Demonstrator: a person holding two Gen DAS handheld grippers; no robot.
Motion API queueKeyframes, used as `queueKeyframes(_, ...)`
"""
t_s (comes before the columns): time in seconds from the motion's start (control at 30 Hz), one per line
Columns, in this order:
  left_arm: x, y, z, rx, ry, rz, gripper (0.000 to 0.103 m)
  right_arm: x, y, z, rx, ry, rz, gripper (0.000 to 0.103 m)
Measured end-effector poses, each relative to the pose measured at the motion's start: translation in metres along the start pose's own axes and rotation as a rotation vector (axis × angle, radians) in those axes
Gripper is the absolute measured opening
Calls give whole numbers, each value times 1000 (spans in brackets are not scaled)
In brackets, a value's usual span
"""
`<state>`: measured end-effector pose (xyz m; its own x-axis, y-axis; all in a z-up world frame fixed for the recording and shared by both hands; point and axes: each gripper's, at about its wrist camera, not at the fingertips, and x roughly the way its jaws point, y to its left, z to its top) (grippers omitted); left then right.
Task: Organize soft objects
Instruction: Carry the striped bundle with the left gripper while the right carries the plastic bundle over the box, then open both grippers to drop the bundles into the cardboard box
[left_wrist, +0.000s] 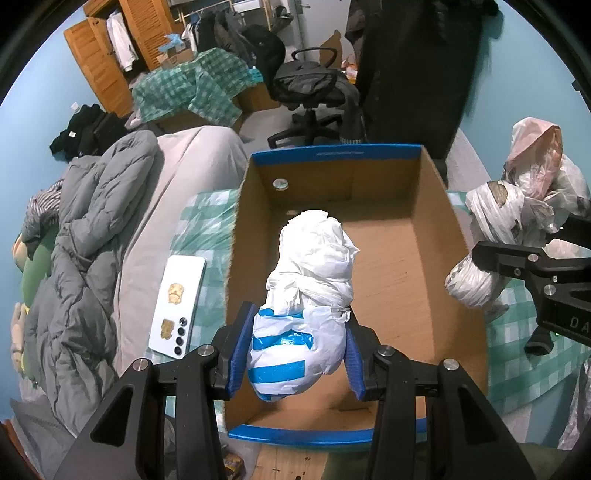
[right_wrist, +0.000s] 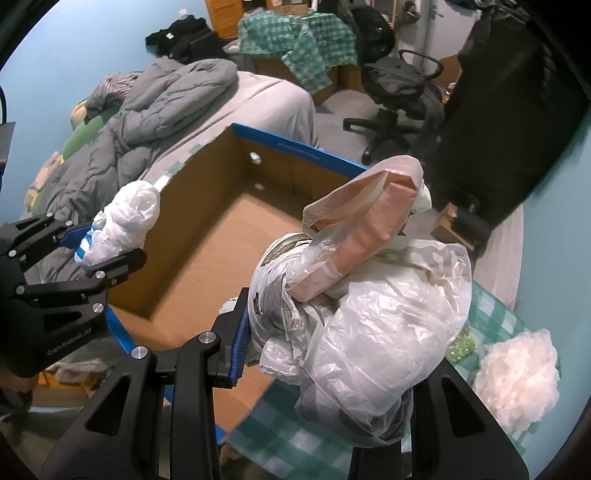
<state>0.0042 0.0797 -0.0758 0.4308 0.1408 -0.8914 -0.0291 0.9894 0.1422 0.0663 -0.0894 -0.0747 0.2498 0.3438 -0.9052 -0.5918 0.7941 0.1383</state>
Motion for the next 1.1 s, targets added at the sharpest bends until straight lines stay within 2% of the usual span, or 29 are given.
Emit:
queueKeyframes(0.4, 18, 16, -6, -15, 51, 17, 45, 23, 23, 9, -34, 50, 20, 35)
queueKeyframes(0.5, 20, 17, -5, -12, 60, 30, 48, 24, 27, 12, -45, 46, 14, 35)
queueKeyframes(0.6, 21, 17, -5, -9, 65, 35, 54, 23, 29, 14, -47, 37, 4, 42)
queueKeyframes(0.67, 22, 18, -5, -6, 67, 40, 62, 21, 28, 13, -42, 32, -3, 54)
queueKeyframes(0.73, 20, 19, -5, -3, 56, 39, 63, 19, 27, 13, -39, 15, -13, 69)
queueKeyframes(1.1, 11, 17, -3, 6, 38, 33, 66, 9, 24, 14, -27, -2, -44, 71)
